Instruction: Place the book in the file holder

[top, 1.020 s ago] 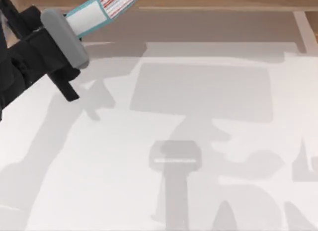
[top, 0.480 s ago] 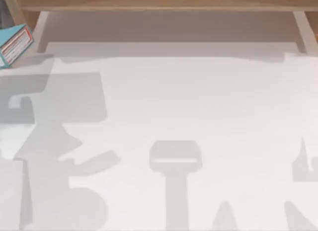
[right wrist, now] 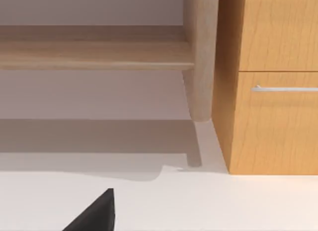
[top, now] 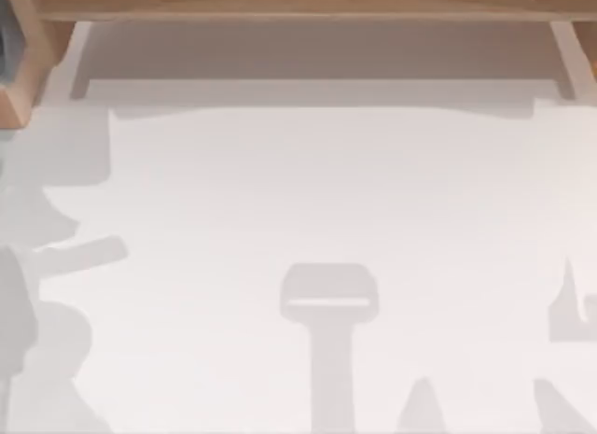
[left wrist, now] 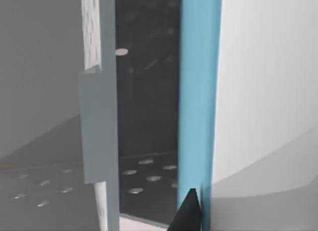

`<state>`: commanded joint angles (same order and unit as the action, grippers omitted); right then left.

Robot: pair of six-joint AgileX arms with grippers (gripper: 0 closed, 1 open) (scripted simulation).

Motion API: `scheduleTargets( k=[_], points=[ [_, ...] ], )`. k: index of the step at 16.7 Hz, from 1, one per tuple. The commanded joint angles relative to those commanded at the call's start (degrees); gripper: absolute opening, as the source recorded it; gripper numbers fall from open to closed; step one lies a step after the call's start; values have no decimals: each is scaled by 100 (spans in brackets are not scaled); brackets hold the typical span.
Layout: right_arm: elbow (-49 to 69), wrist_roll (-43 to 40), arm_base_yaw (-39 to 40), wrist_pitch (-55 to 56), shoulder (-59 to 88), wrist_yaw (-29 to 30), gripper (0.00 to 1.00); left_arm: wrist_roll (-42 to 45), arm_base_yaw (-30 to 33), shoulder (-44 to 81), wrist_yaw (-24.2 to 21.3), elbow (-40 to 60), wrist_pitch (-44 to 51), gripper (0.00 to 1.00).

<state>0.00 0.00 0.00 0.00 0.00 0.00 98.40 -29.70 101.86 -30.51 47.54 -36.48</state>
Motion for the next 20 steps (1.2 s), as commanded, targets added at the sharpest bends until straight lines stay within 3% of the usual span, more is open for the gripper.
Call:
scheduleTargets(
  k=[11, 20],
  points=[
    [0, 0, 0, 0, 0, 0, 100, 202, 26, 545, -62, 446, -61, 0],
    [0, 0, 0, 0, 0, 0, 100, 119, 252, 1080, 142, 1067, -18, 0]
  ],
)
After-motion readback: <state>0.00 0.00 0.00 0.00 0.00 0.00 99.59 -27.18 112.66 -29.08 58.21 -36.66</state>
